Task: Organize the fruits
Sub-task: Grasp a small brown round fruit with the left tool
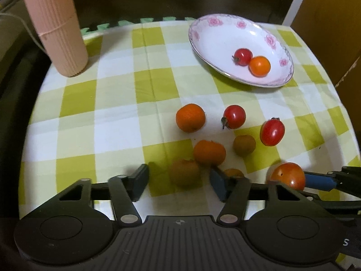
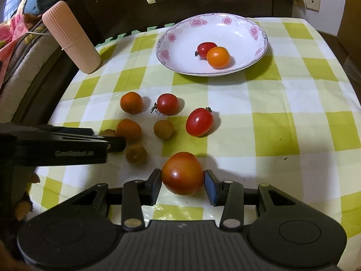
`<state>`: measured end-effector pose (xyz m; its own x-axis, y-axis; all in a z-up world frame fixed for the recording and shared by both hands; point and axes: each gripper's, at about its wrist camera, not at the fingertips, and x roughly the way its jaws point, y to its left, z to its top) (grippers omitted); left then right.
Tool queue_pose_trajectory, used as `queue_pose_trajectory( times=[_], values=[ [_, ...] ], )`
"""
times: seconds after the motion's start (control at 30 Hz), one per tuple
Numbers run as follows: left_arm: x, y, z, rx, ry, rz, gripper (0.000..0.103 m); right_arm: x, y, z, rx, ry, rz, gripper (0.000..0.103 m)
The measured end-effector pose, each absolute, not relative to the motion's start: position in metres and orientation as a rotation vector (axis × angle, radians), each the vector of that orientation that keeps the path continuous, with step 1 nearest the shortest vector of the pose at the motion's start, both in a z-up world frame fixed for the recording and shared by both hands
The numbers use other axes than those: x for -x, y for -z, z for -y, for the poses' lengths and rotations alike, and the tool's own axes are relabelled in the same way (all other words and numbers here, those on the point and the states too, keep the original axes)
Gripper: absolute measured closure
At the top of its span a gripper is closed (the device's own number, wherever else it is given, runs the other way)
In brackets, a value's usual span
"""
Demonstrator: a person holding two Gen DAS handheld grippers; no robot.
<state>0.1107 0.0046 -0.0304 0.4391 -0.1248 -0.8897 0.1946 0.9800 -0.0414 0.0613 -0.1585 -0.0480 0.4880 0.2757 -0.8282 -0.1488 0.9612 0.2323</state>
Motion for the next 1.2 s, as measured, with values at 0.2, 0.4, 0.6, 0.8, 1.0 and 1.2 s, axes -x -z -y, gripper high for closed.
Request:
queue_pose_trajectory(
  times=[0.2,0.4,0.6,0.8,1.0,1.2],
  values=[
    [-0.115,0.032,-0.004,-0.067,0.206,-1.092,0.061,-0.064,0.050,0.158,-0.139,-0.254,-1.035,0.063],
    [-0.113,0.031,-0.002,-0.073,0.225,-1.094,0.065,-0.063,0.051,0.157,-0.136,-0.257,-1.035,0.063],
    [-0.108,0.028,-0.003,-0.073,0.228,-1.090,0.065,-0.062,0.050,0.155,-0.127,-0.258,-1.031,0.063],
    [-0.093,0.019,-0.003,-0.064,0.249,-1.077,0.065,-0.058,0.044,0.156,-0.123,-0.261,-1.010,0.063],
    [-0.081,0.020,0.000,-0.069,0.270,-1.082,0.065,-0.055,0.039,0.156,-0.118,-0.255,-0.997,0.063],
    [-0.081,0.025,-0.001,-0.069,0.263,-1.091,0.065,-0.050,0.035,0.157,-0.119,-0.248,-0.991,0.063]
  ],
)
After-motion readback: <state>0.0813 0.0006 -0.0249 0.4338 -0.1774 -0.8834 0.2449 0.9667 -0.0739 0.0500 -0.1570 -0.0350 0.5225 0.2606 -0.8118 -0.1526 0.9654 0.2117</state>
